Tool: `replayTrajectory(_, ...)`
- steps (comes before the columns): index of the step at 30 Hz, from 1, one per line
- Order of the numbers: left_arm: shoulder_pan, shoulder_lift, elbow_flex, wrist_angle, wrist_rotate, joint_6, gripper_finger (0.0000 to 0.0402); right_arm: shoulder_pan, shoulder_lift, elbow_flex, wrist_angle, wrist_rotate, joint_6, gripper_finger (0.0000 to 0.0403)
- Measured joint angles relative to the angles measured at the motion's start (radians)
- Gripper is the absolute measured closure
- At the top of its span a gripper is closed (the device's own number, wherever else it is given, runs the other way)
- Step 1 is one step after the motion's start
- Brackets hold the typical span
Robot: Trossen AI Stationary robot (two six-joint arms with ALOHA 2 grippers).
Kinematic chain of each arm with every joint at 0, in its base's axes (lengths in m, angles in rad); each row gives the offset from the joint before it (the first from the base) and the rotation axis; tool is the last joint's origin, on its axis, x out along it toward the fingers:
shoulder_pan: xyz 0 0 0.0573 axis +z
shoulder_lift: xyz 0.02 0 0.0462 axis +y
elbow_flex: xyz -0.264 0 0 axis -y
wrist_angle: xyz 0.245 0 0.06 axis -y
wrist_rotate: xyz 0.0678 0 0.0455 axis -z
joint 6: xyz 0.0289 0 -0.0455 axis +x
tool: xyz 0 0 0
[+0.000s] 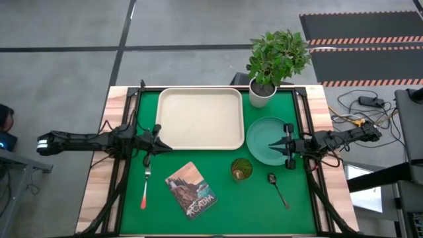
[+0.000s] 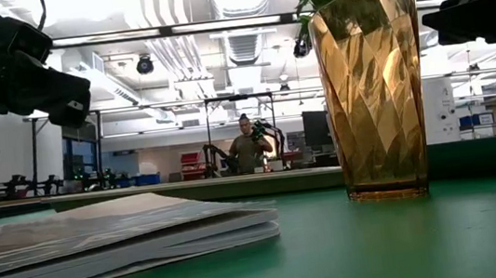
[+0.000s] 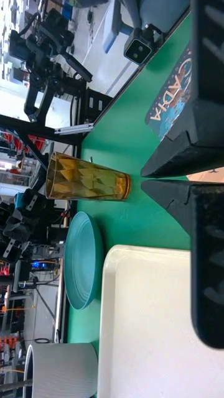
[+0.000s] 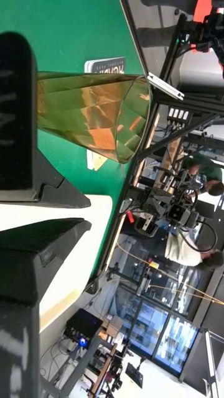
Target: Pick and place plate/cup/fork/spoon on tray
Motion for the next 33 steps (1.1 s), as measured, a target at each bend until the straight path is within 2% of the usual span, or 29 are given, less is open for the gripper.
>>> replayTrajectory(26, 0.0, 0.0, 0.0, 0.0, 0.0, 0.0, 0.0402, 0.0, 0.0, 0.0, 0.0, 0.0, -0.001, 0.0376)
replayTrajectory(28, 0.0, 0.0, 0.0, 0.0, 0.0, 0.0, 0.0402, 0.0, 0.0, 0.002, -0.024, -0.002, -0.086, 0.0376)
replayTrajectory(31, 0.0, 0.0, 0.0, 0.001, 0.0, 0.0, 0.0402, 0.0, 0.01, 0.003, -0.019, -0.005, -0.325, 0.0376)
replayTrajectory(33, 0.0, 0.0, 0.0, 0.017, 0.0, 0.0, 0.0402, 0.0, 0.01, 0.003, -0.019, -0.003, -0.431, 0.0376)
